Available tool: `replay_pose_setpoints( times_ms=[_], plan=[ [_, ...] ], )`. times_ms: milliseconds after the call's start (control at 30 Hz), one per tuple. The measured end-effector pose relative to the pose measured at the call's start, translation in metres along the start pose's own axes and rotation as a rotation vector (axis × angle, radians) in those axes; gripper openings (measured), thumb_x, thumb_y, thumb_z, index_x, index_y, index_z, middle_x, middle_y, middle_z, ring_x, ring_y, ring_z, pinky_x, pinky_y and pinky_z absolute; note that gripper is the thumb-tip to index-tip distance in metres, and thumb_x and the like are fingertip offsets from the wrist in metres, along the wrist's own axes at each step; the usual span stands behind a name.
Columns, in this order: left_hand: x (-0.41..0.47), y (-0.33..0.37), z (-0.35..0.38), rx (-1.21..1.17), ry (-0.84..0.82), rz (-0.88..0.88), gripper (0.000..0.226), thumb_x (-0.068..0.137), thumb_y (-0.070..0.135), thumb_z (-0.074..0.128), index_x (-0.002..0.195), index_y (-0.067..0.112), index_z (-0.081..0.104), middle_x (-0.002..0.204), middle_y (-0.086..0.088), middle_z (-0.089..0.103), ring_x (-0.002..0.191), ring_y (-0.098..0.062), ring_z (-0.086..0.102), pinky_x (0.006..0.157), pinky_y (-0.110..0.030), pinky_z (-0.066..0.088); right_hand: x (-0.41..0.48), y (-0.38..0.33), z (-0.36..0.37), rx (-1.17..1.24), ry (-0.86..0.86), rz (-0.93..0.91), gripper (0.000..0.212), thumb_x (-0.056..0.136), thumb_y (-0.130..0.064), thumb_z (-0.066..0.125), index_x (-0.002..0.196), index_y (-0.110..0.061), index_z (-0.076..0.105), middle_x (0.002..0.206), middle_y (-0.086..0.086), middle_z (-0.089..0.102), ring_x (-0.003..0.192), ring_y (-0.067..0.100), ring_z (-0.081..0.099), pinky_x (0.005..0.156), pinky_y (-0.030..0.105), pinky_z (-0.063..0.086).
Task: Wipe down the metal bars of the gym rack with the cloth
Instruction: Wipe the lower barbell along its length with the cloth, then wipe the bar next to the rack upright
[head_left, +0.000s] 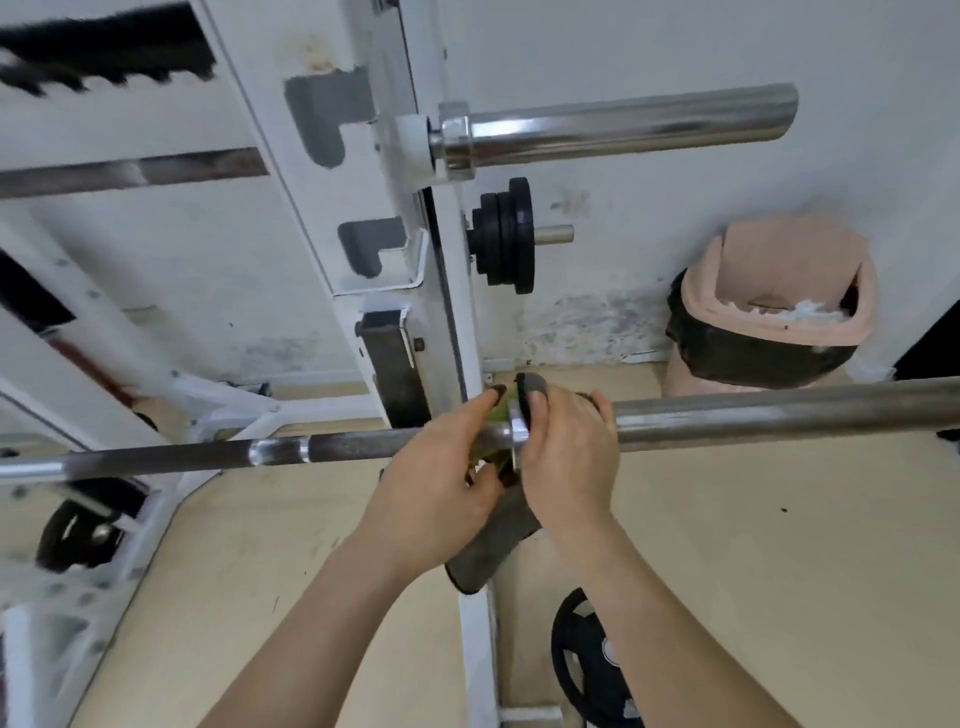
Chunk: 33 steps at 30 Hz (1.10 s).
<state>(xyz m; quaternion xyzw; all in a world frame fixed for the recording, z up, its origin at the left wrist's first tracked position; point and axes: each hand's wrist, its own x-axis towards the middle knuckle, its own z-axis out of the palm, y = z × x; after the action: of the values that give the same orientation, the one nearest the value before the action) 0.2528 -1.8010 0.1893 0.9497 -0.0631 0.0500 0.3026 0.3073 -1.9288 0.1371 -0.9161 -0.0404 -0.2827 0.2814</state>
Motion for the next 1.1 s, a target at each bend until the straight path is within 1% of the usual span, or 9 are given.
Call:
replay_pose_setpoints(
  times_ms=[167, 333, 400, 467, 600, 800, 900, 967, 1100],
  plan=[
    [-0.035, -0.068, -0.04, 0.15, 0.121, -0.172, 0.057, 0.085, 0.006, 0.053, 0.137, 0.026, 0.05, 0.146, 0.009, 0.044, 0.133, -0.012, 0.039, 0.104, -0.017, 0.026, -0.012, -0.023, -0.007, 0.028, 0.076, -0.037, 0.021, 0.097, -0.008, 0.051, 0.08, -0.003, 0.063, 0.077, 0.013, 0.066, 0.075, 0.031, 0.061, 0.081, 0.043, 0.052],
    [-0.075, -0.117, -0.078, -0.089, 0.137, -0.234, 0.055, 0.086, 0.009, 0.058, 0.134, 0.034, 0.051, 0.134, 0.022, 0.05, 0.124, -0.007, 0.048, 0.095, -0.014, 0.032, -0.044, -0.127, -0.016, 0.415, -0.31, -0.015, 0.026, 0.101, -0.025, 0.043, 0.081, -0.016, 0.057, 0.065, -0.008, 0.055, 0.062, 0.013, 0.053, 0.057, 0.028, 0.037],
    [-0.1, -0.129, -0.099, -0.26, 0.126, -0.172, 0.061, 0.085, 0.012, 0.063, 0.128, 0.052, 0.045, 0.12, 0.039, 0.049, 0.118, 0.008, 0.048, 0.095, -0.012, 0.037, -0.059, -0.181, -0.01, 0.694, -0.373, 0.076, 0.029, 0.101, -0.028, 0.044, 0.081, -0.017, 0.061, 0.069, -0.004, 0.063, 0.067, 0.008, 0.058, 0.063, 0.022, 0.046],
    [-0.129, -0.147, -0.126, -0.362, 0.127, -0.113, 0.072, 0.083, 0.015, 0.068, 0.129, 0.059, 0.035, 0.121, 0.048, 0.045, 0.118, 0.018, 0.042, 0.096, -0.01, 0.037, -0.067, -0.224, -0.002, 0.991, -0.447, 0.29, 0.034, 0.102, -0.029, 0.045, 0.085, -0.012, 0.07, 0.085, 0.01, 0.072, 0.086, 0.022, 0.068, 0.084, 0.035, 0.054],
    [-0.182, -0.192, -0.181, -0.57, 0.177, -0.171, 0.066, 0.086, 0.024, 0.07, 0.134, 0.058, 0.039, 0.13, 0.037, 0.048, 0.12, 0.012, 0.045, 0.103, -0.026, 0.043, -0.081, -0.292, 0.005, 1.319, -0.55, 0.604, 0.037, 0.1, -0.024, 0.047, 0.083, -0.009, 0.076, 0.095, 0.017, 0.074, 0.092, 0.031, 0.069, 0.097, 0.052, 0.049],
    [-0.253, -0.243, -0.242, -0.924, 0.249, -0.217, 0.051, 0.086, 0.013, 0.065, 0.133, 0.026, 0.051, 0.122, 0.0, 0.066, 0.116, -0.017, 0.06, 0.097, -0.035, 0.049, -0.131, -0.42, 0.036, 1.321, -0.842, 0.379, 0.032, 0.102, -0.015, 0.042, 0.101, 0.005, 0.067, 0.094, 0.022, 0.068, 0.082, 0.027, 0.066, 0.08, 0.038, 0.056],
    [-0.288, -0.276, -0.27, -0.951, 0.357, -0.299, 0.067, 0.076, 0.031, 0.078, 0.134, 0.044, 0.046, 0.126, 0.004, 0.062, 0.116, -0.008, 0.059, 0.097, -0.031, 0.048, -0.14, -0.462, 0.057, 1.443, -1.074, 0.433, 0.035, 0.099, -0.017, 0.044, 0.114, 0.01, 0.061, 0.108, 0.028, 0.064, 0.091, 0.03, 0.064, 0.083, 0.038, 0.056],
    [-0.305, -0.292, -0.288, -1.007, 0.468, -0.346, 0.062, 0.078, 0.037, 0.077, 0.128, 0.051, 0.044, 0.121, 0.009, 0.062, 0.104, -0.004, 0.063, 0.084, -0.025, 0.051, -0.146, -0.486, 0.07, 1.465, -1.251, 0.4, 0.039, 0.092, -0.023, 0.051, 0.113, 0.007, 0.064, 0.109, 0.027, 0.065, 0.093, 0.033, 0.065, 0.083, 0.041, 0.056],
    [-0.323, -0.324, -0.316, -1.118, 0.668, -0.358, 0.047, 0.091, 0.019, 0.061, 0.133, 0.036, 0.046, 0.101, 0.001, 0.074, 0.093, -0.017, 0.07, 0.072, -0.026, 0.055, -0.152, -0.536, 0.096, 1.377, -1.549, 0.13, 0.028, 0.082, -0.017, 0.067, 0.105, -0.003, 0.071, 0.1, 0.019, 0.071, 0.087, 0.028, 0.07, 0.076, 0.034, 0.058]
  ],
)
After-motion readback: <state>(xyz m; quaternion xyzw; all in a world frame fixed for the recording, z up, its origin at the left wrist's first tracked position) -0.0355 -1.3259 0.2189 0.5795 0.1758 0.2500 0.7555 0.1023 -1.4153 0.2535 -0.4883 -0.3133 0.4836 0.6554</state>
